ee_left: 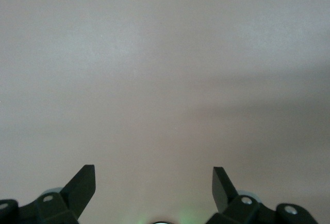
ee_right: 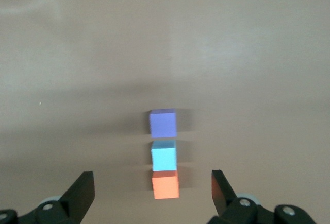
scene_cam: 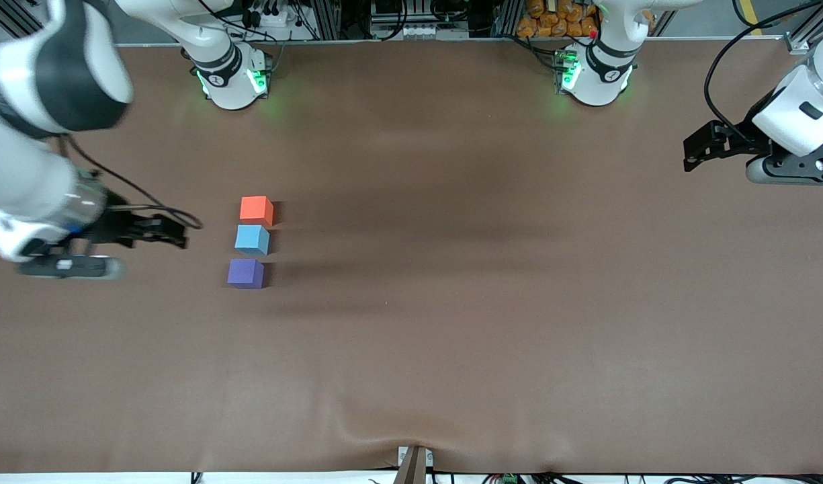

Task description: Place blue block between orange and purple blocks

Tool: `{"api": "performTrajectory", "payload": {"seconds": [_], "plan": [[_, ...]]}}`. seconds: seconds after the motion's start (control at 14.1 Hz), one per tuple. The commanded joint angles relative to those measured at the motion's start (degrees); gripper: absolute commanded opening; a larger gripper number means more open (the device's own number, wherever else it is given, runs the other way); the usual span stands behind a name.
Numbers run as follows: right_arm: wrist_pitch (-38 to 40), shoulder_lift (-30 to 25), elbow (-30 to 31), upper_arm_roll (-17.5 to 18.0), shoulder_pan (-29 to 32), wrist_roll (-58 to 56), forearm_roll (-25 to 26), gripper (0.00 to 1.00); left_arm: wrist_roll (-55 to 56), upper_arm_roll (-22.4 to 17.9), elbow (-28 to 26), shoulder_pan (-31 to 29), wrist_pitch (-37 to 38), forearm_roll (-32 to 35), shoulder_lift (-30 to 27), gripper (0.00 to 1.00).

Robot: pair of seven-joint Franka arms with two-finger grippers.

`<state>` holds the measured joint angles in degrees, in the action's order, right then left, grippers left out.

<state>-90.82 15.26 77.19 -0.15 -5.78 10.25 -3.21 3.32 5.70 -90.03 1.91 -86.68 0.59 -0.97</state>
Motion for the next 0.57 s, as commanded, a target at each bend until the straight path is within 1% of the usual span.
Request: {"api": "performTrajectory", "payload": {"seconds": [0.0, 0.14, 0.21, 0.43, 0.5], "plan": [[10.9, 2.1, -9.9, 0.4, 2.8, -0.8, 0.8, 1.00, -0.9, 0.2, 0.8, -0.4, 0.0, -1.0, 0.2, 1.00], [16.1, -2.8, -9.9, 1.0, 2.2, -0.8, 4.3, 1.00, -0.9, 0.2, 0.8, -0.4, 0.0, -0.9, 0.2, 1.00], [17.2, -5.2, -8.2, 1.0, 2.2, -1.0, 4.5, 1.00, -0.9, 0.2, 0.8, -0.4, 0.0, -1.0, 0.2, 1.00], [13.3, -11.8, 0.0, 0.9, 2.5, -1.6, 4.7, 1.00, -0.9, 0.2, 0.8, -0.5, 0.0, -1.0, 0.2, 1.00], [12.3, -13.3, 2.3, 0.8, 2.8, -3.9, 4.7, 1.00, -0.9, 0.2, 0.9, -0.5, 0.0, -1.0, 0.2, 1.00]]}}
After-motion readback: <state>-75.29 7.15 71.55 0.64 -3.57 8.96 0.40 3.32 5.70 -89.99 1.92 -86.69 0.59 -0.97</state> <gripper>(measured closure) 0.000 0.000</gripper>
